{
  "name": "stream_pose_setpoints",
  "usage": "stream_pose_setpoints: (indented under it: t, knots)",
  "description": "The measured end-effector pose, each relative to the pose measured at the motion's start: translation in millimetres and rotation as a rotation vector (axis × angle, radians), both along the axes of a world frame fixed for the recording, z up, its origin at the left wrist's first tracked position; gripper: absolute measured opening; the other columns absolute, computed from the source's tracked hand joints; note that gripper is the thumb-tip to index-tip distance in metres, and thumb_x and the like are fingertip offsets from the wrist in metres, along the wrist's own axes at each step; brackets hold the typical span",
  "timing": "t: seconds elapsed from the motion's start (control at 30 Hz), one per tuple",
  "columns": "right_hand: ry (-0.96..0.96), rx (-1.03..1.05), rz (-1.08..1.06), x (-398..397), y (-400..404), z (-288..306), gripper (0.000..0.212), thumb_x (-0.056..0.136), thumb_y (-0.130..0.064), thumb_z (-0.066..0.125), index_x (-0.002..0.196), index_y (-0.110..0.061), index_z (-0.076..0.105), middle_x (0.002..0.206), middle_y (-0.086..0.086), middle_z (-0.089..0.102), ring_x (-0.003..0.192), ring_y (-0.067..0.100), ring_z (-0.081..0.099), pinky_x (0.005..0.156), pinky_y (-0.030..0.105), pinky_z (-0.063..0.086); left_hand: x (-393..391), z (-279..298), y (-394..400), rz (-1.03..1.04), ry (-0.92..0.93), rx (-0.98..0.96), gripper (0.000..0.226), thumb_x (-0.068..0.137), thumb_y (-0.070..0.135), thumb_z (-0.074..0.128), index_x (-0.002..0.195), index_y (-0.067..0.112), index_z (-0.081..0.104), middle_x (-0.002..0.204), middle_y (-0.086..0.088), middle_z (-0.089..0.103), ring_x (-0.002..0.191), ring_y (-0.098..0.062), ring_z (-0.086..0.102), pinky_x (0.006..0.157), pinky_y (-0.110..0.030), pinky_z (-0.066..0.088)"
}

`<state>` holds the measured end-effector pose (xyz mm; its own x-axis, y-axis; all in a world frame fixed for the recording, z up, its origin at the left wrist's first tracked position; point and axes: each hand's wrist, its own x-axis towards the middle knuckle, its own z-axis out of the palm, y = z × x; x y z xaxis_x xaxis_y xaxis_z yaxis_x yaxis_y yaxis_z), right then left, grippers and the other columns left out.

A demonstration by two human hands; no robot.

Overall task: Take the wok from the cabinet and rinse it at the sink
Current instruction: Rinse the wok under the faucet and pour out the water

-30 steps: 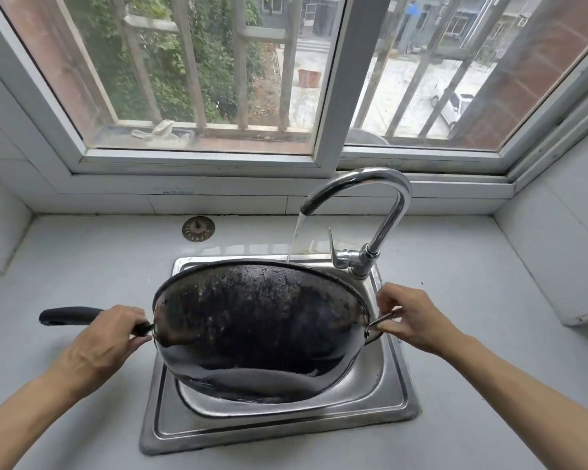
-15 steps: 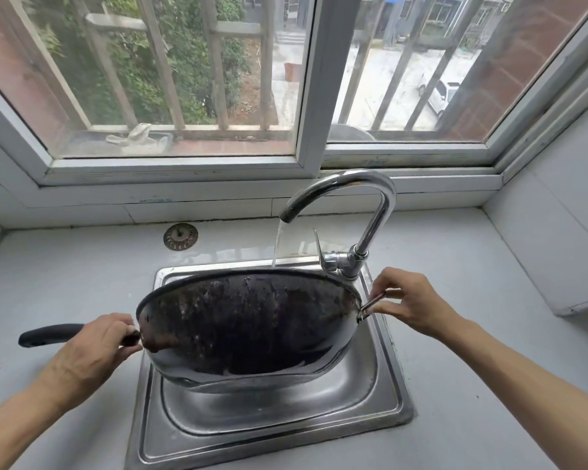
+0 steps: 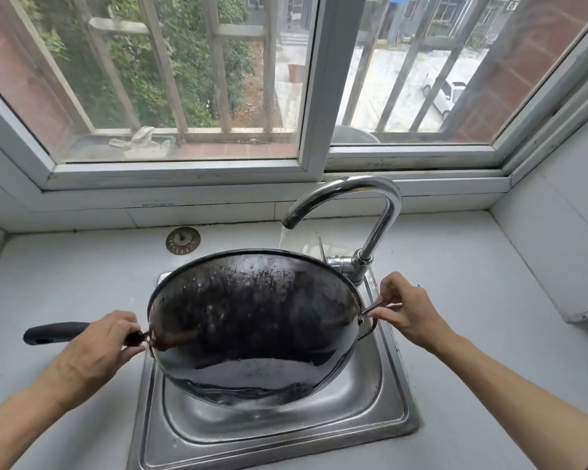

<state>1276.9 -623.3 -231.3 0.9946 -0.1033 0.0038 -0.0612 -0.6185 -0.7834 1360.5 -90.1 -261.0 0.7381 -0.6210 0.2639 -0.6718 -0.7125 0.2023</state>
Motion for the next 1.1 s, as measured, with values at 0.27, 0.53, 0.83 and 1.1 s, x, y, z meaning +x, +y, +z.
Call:
stream_pose_setpoints:
  t: [0.27, 0.53, 0.83, 1.1]
  knots:
    - [0.018, 0.043, -0.068, 3.1, -0.6, -4.1, 0.044, 0.069, -0.039, 0.084, 0.074, -0.032, 0.042, 0.064, 0.004, 0.065, 0.057, 0.02, 0.07, 0.054, 0.039, 0.055, -4.1, -5.8, -0.3, 0.042, 0.178, 0.004, 0.064, 0.092, 0.064, 0.031, 0.096, 0.007, 0.06, 0.098, -0.002, 0.056, 0.085, -0.019, 0.06, 0.08, -0.029, 0.045]
    - [0.006, 0.072, -0.111, 3.7, -2.8, -1.7, 0.047, 0.066, -0.047, 0.084, 0.071, -0.027, 0.042, 0.057, 0.002, 0.047, 0.052, 0.039, 0.059, 0.051, 0.058, 0.05, -6.1, 5.5, -10.3, 0.04, 0.297, -0.015, 0.063, 0.088, 0.07, 0.03, 0.096, 0.015, 0.059, 0.094, 0.005, 0.054, 0.08, -0.014, 0.06, 0.073, -0.032, 0.054]
    - [0.027, 0.029, -0.09, 6.6, -7.4, -10.3, 0.043, 0.07, -0.042, 0.084, 0.067, -0.032, 0.041, 0.055, -0.008, 0.042, 0.051, 0.02, 0.043, 0.05, 0.039, 0.042, -2.1, 16.3, -14.3, 0.051, 0.354, 0.053, 0.063, 0.089, 0.069, 0.03, 0.099, 0.013, 0.059, 0.096, 0.003, 0.056, 0.081, -0.017, 0.061, 0.074, -0.035, 0.054]
    - [0.029, 0.032, -0.09, 5.6, -12.3, -13.1, 0.04, 0.069, -0.046, 0.08, 0.07, -0.029, 0.045, 0.058, 0.0, 0.045, 0.053, 0.028, 0.052, 0.054, 0.046, 0.052, 4.4, 25.3, -26.5, 0.105, 0.396, 0.096, 0.03, 0.074, 0.013, 0.08, 0.094, 0.013, 0.059, 0.092, -0.002, 0.057, 0.08, -0.027, 0.062, 0.07, -0.044, 0.055]
